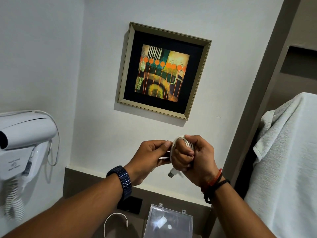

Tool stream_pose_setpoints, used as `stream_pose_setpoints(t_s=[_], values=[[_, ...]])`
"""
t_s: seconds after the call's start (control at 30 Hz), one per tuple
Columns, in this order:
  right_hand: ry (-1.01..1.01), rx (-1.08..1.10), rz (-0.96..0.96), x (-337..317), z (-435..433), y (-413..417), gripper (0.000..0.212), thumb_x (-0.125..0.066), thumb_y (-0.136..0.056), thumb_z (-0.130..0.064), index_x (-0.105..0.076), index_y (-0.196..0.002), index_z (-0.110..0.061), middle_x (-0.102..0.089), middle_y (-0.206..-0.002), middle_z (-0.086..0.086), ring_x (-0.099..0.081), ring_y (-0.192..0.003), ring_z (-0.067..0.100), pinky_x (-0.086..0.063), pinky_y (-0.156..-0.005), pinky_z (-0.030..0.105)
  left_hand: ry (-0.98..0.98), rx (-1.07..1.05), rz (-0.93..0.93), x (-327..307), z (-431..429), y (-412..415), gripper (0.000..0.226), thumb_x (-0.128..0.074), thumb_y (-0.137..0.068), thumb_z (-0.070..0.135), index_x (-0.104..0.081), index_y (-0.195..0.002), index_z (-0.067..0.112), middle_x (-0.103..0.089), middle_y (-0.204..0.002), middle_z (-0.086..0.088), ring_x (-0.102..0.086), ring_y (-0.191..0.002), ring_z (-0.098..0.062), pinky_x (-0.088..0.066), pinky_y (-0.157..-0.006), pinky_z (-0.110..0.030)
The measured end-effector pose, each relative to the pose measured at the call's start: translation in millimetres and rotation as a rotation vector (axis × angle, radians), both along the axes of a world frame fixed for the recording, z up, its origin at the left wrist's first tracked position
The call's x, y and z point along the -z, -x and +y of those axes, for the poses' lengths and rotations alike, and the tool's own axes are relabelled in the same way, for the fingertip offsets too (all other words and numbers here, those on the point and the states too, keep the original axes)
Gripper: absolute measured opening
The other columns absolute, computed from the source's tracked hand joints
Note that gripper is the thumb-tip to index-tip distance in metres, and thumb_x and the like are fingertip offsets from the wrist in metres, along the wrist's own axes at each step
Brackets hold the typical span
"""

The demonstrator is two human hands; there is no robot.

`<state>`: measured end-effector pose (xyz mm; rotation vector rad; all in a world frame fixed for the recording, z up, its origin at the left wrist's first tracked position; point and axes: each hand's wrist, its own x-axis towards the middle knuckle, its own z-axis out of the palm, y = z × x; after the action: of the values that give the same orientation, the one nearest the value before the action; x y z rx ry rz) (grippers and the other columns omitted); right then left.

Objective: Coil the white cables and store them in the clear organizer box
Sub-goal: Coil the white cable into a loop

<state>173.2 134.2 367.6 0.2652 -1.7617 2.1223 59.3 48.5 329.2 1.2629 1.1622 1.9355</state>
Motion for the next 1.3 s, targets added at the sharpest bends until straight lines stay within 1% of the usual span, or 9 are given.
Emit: stream_pose_setpoints(t_s=[0.17, 0.37, 0.53, 0.73, 0.83, 0.9, 1.0, 1.17, 1.3], values=[[0.025, -0.014, 0.012, 4, 4, -2, 0.036, -0.029, -0.084, -0.027, -0.021, -0.050, -0.015, -0.018, -0.041, 0.000, -0.012, -0.038, 0.014, -0.014, -0.039, 0.024, -0.012, 0.050, 0.030, 5, -2, 3, 0.032, -0.063, -0.077, 0.020, -0.069, -0.107, 0.008, -0.074, -0.106, -0.007, -0.068, -0.101, -0.024, -0.057, -0.080, -0.028], [0.048, -0.059, -0.013, 6, 3, -1, 0.038, -0.031, -0.083, -0.028, -0.031, -0.047, -0.018, -0.024, -0.038, -0.003, -0.015, -0.037, 0.014, -0.016, -0.039, 0.023, 0.025, -0.121, 0.074, 7, -1, 4, 0.018, -0.065, -0.082, 0.012, -0.074, -0.098, 0.016, -0.076, -0.097, -0.006, -0.071, -0.091, -0.024, -0.060, -0.078, -0.036], [0.042, -0.103, -0.010, 7, 0, 2, 0.037, -0.029, -0.084, -0.027, -0.026, -0.049, -0.016, -0.021, -0.041, -0.001, -0.014, -0.037, 0.013, -0.015, -0.039, 0.023, -0.017, -0.152, 0.007, 4, 1, -3, 0.021, -0.063, -0.084, 0.005, -0.076, -0.092, 0.020, -0.077, -0.092, 0.000, -0.072, -0.087, -0.019, -0.057, -0.067, -0.023], [0.052, -0.053, -0.004, 8, 9, -4, 0.037, -0.034, -0.082, -0.030, -0.023, -0.049, -0.016, -0.018, -0.041, -0.001, -0.011, -0.038, 0.014, -0.013, -0.040, 0.024, -0.028, 0.026, -0.088, 10, -4, -3, 0.022, -0.060, -0.085, 0.008, -0.071, -0.104, 0.009, -0.075, -0.102, -0.009, -0.070, -0.097, -0.025, -0.058, -0.076, -0.027], [0.057, -0.061, -0.003, 10, 9, -4, 0.036, -0.034, -0.081, -0.029, -0.023, -0.050, -0.016, -0.018, -0.040, -0.001, -0.012, -0.037, 0.014, -0.013, -0.040, 0.025, -0.025, 0.068, -0.064, 10, -5, -3, 0.035, -0.067, -0.076, 0.009, -0.066, -0.111, 0.009, -0.072, -0.106, -0.016, -0.068, -0.101, -0.029, -0.058, -0.082, -0.033], [0.046, -0.052, -0.012, 12, 9, -3, 0.036, -0.033, -0.082, -0.030, -0.024, -0.050, -0.017, -0.018, -0.040, -0.001, -0.012, -0.037, 0.015, -0.013, -0.040, 0.026, -0.022, 0.033, -0.038, 10, -4, -3, 0.030, -0.067, -0.079, 0.001, -0.064, -0.106, 0.013, -0.072, -0.102, -0.022, -0.069, -0.096, -0.031, -0.058, -0.081, -0.036], [0.046, -0.027, -0.022, 14, 9, -3, 0.036, -0.034, -0.082, -0.029, -0.024, -0.050, -0.017, -0.017, -0.040, -0.001, -0.011, -0.038, 0.015, -0.013, -0.042, 0.028, -0.013, -0.061, 0.015, 8, -1, -5, 0.027, -0.061, -0.084, -0.005, -0.047, -0.093, 0.016, -0.068, -0.100, -0.030, -0.067, -0.085, -0.029, -0.058, -0.081, -0.039], [0.025, 0.050, -0.110, 15, 13, -4, 0.041, -0.030, -0.091, -0.028, -0.042, -0.056, -0.010, -0.030, -0.041, -0.001, -0.026, -0.045, 0.017, -0.027, -0.052, 0.029, 0.007, -0.143, 0.067, 11, 4, -6, 0.031, -0.052, -0.089, -0.005, -0.034, -0.088, 0.020, -0.066, -0.097, -0.031, -0.067, -0.079, -0.031, -0.056, -0.085, -0.045], [-0.065, 0.216, -0.151, 22, 16, -10, 0.046, -0.030, -0.100, -0.031, -0.059, -0.078, -0.003, -0.037, -0.051, 0.002, -0.046, -0.057, 0.020, -0.043, -0.067, 0.030, 0.009, -0.194, 0.028, 16, 6, -5, 0.031, -0.056, -0.088, -0.003, -0.035, -0.087, 0.020, -0.068, -0.092, -0.023, -0.070, -0.077, -0.029, -0.059, -0.077, -0.037]])
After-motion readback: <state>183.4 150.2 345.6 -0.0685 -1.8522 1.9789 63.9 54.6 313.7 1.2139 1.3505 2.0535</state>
